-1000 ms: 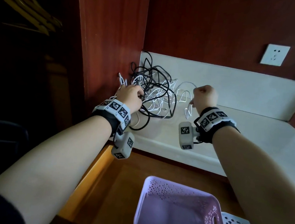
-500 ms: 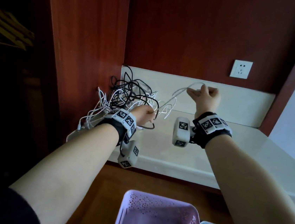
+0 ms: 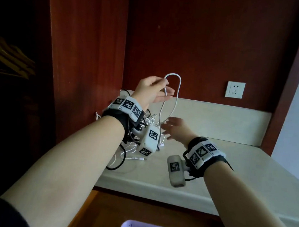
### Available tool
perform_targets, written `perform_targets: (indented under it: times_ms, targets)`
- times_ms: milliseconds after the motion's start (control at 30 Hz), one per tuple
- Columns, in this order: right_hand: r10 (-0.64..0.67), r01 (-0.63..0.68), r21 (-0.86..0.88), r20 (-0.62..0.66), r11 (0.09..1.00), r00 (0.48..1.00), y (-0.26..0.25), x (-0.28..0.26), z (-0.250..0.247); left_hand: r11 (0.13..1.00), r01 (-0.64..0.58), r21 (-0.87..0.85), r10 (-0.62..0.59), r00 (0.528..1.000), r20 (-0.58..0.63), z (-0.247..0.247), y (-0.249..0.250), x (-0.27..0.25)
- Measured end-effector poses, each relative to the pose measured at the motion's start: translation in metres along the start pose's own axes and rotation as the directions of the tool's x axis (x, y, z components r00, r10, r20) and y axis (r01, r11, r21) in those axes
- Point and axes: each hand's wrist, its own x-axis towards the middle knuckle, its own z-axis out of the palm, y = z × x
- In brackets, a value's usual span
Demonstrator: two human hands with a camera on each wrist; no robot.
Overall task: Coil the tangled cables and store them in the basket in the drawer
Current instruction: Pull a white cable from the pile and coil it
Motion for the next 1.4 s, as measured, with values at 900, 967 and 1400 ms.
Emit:
perform_targets:
  times_ms: [900,967,1400]
  targets:
    - [0.092,-0.038,0.921,0.002,0.388,0.996,-0.001,-0.02,-0.032,0.772,0.283,0.57,-0.483,0.843,0.235,-0.002,-0.078,-0.036]
    - [0.143,-0.031,0.948,-0.016,0.317,0.99,0.008,-0.019,-0.031,0.721,0.193,0.666,-0.457,0.855,0.247,0.002,-0.084,-0.038]
    - [0.305,-0.22,0.343,-0.217,0.913,0.927,0.084,-0.051,-0.032,0.891,0.41,0.194,-0.425,0.904,0.04,-0.008,-0.13,-0.076]
